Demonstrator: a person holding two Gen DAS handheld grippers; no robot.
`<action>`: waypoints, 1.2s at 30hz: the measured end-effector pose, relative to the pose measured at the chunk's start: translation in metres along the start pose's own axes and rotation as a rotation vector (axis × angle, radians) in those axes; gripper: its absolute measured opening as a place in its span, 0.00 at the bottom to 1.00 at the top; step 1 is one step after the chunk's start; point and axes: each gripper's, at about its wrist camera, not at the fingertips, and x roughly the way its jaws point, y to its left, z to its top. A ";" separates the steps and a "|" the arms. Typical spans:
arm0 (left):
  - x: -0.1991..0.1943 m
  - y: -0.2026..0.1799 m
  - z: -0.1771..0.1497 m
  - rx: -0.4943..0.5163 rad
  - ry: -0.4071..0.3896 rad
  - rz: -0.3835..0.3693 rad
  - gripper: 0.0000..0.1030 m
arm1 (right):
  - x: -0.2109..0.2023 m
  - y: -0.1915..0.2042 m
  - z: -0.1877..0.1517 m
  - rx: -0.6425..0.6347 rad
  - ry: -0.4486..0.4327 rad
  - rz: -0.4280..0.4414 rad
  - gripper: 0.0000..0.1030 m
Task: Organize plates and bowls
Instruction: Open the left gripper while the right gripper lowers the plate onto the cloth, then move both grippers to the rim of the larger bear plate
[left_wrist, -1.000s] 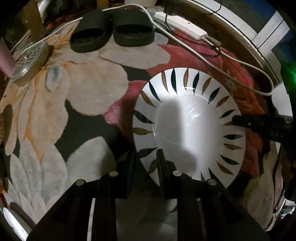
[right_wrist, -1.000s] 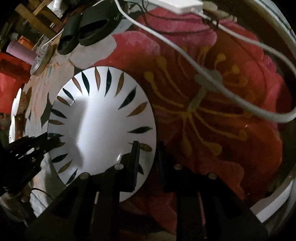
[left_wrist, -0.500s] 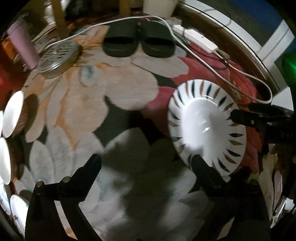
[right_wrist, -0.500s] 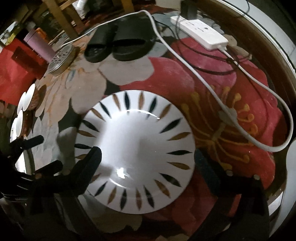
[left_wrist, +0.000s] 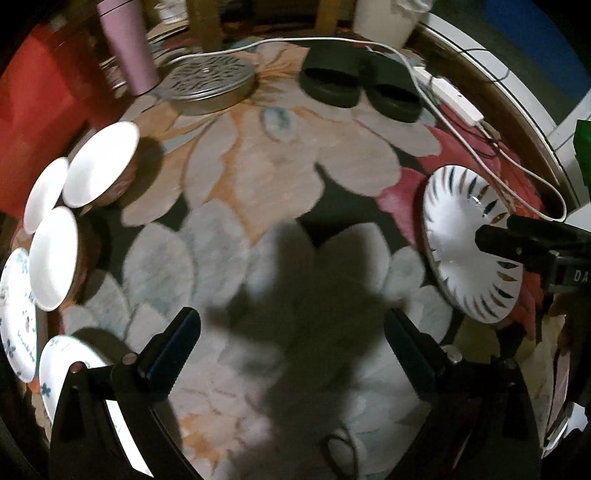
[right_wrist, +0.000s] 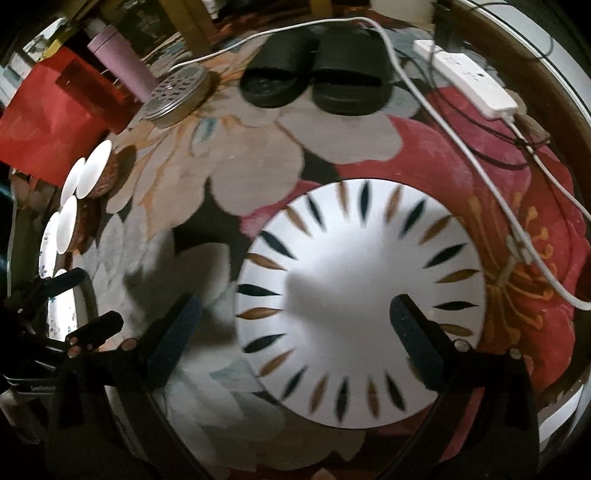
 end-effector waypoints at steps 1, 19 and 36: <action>-0.002 0.005 -0.003 -0.007 0.000 0.006 0.97 | 0.002 0.005 0.000 -0.003 0.001 0.007 1.00; -0.020 0.077 -0.043 -0.133 -0.003 0.041 0.97 | 0.018 0.071 -0.004 -0.072 0.023 0.056 1.00; -0.047 0.186 -0.121 -0.385 -0.059 0.108 0.97 | 0.040 0.162 -0.017 -0.229 0.053 0.119 1.00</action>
